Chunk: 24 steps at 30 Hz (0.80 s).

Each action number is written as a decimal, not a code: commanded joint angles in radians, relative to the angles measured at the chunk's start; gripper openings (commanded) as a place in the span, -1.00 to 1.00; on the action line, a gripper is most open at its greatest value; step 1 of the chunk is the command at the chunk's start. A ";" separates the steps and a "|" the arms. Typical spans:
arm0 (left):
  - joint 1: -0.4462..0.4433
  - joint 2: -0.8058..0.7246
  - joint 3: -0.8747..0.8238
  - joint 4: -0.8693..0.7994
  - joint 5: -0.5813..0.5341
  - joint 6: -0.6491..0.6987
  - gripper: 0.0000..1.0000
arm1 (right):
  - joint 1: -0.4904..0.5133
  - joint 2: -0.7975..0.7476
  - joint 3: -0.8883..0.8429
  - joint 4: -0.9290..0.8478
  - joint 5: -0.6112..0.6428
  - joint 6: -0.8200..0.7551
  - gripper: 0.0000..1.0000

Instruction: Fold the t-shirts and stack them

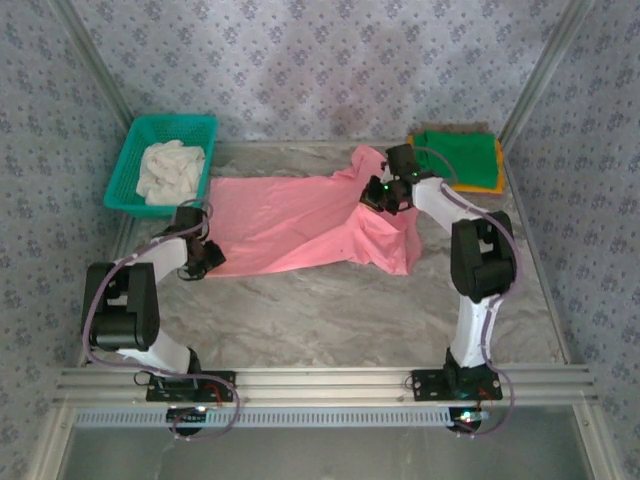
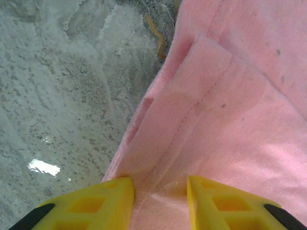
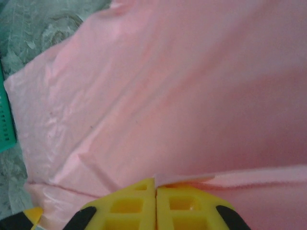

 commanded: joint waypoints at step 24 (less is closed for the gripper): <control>0.025 -0.013 0.000 -0.118 -0.009 0.055 -0.25 | -0.187 -0.569 -0.729 -0.030 -0.117 -0.171 -0.07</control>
